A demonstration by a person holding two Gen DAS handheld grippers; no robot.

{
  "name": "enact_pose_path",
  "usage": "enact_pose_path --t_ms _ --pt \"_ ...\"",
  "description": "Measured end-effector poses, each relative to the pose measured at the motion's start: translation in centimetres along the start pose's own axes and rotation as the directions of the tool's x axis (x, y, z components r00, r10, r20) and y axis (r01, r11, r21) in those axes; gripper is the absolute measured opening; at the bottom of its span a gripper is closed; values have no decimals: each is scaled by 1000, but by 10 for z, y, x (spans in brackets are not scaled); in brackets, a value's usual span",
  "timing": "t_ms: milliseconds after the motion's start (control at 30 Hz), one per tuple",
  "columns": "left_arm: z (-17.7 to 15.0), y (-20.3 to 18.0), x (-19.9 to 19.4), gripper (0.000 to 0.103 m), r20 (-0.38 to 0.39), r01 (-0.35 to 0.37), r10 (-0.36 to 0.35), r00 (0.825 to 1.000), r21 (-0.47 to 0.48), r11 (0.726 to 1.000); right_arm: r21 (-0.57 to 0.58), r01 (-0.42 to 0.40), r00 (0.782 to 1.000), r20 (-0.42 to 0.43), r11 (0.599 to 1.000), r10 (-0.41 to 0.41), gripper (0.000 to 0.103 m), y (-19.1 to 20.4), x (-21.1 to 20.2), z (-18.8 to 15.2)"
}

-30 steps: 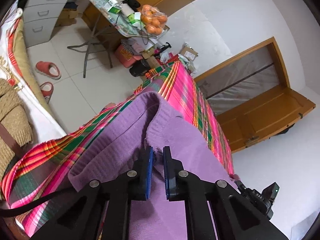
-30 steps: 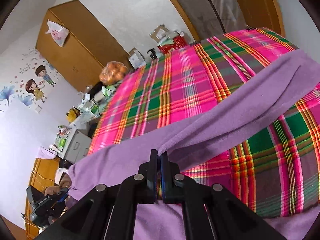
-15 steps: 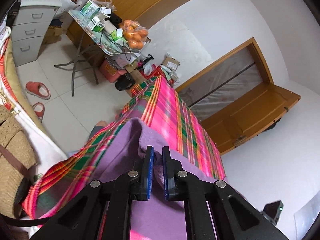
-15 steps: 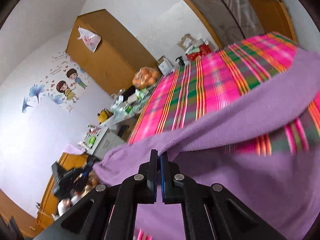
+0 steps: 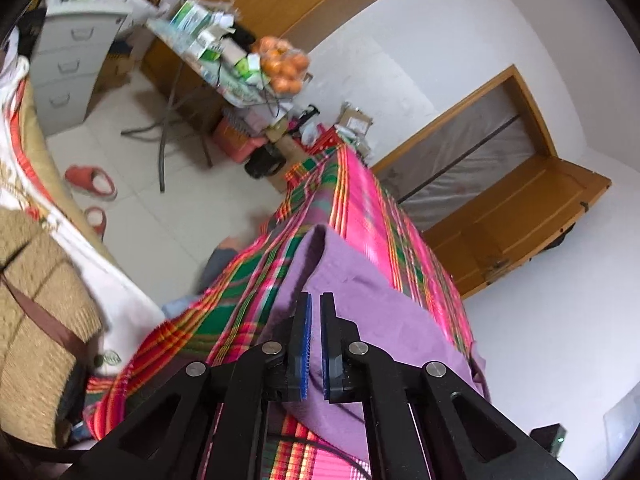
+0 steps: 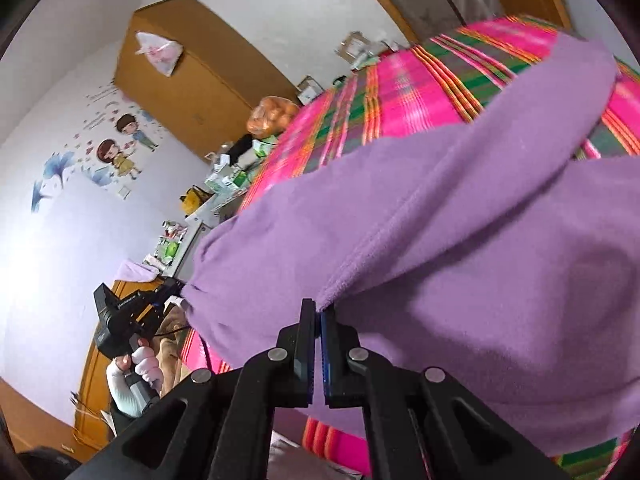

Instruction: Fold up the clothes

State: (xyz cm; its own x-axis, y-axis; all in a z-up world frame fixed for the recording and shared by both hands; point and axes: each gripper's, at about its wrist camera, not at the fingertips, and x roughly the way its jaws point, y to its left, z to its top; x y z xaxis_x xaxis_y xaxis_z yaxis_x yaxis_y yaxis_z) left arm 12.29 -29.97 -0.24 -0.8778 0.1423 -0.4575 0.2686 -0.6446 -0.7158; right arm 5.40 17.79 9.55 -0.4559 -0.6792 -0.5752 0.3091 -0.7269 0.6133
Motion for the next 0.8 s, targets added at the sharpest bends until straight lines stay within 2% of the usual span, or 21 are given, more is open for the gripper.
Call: enact_pose_path --t_ms 100,167,267,333,433,500,600,667,700,733,767,800 --pt "-9 -8 -2 3 -9 4 -4 1000 17 1000 36 15 999 -41 999 -13 4 -17 6 -6" --pt "-17 -15 -4 5 -32 33 -32 999 28 999 58 15 998 -59 998 -12 5 -26 11 -11" --pt "-33 -27 -4 21 -48 63 -61 997 44 997 78 -9 999 -48 997 13 10 -33 12 -14" --pt "-42 -29 -3 33 -39 56 -55 998 40 998 84 -27 999 -18 996 28 29 -33 10 -11" --pt "-46 -24 2 39 -21 0 0 1000 -1 1000 84 -42 999 4 996 42 43 -29 9 -6" --pt "-47 -20 6 41 -15 -38 37 999 -29 999 81 -41 999 10 996 40 47 -26 12 -2" --pt "-47 -22 10 42 -16 -54 54 998 -38 998 78 -4 1000 12 997 3 47 -24 20 3" --pt "-47 -27 10 42 -11 -55 55 998 -27 998 69 24 1000 9 997 -25 42 -23 23 6" --pt "-47 -29 10 41 -8 -56 56 998 -22 998 63 44 999 8 997 -44 31 -21 25 7" --pt "-45 -30 11 41 -8 -55 55 998 -15 998 66 57 998 4 996 -58 12 -23 26 8" --pt "-44 -32 12 40 -6 -56 56 998 -8 998 68 71 997 1 995 -71 8 -25 27 9" --pt "-42 -33 13 27 -2 -59 59 998 1 998 74 63 998 2 995 -63 8 -27 27 9"
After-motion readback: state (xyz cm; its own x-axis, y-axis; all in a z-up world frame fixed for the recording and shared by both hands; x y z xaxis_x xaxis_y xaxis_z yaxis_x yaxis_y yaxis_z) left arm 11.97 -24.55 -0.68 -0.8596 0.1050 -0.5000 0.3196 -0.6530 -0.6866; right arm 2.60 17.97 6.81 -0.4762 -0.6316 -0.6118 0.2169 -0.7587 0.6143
